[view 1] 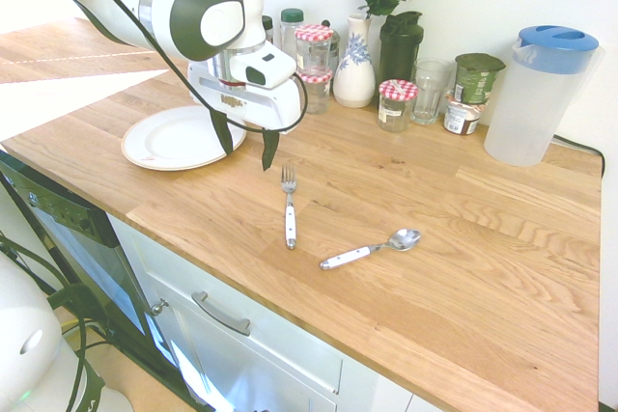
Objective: Put the fork into the plate
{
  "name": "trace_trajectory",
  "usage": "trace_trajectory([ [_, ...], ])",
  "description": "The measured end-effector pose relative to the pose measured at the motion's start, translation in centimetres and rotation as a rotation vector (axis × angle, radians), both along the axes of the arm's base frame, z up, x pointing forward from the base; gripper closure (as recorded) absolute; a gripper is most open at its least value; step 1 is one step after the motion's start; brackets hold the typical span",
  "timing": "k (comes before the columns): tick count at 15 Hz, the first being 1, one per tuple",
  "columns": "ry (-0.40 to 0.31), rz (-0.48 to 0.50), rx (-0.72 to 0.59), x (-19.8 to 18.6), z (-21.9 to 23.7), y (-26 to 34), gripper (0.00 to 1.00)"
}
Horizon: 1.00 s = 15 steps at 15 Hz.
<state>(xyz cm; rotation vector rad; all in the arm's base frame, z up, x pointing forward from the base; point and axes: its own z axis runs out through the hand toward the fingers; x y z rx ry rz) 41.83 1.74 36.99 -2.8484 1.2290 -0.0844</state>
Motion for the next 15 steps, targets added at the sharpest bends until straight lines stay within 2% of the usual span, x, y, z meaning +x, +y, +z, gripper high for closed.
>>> trace_trajectory([
  [3,0.006,0.005,-0.009,0.1,0.2,-0.4,0.0],
  [8,-0.078,0.019,-0.005,1.5,4.1,-4.3,0.0],
  [11,-0.068,0.013,0.003,0.7,4.7,-7.7,0.0],
  [15,-0.012,0.072,0.057,-1.9,3.3,-11.1,0.0],
])
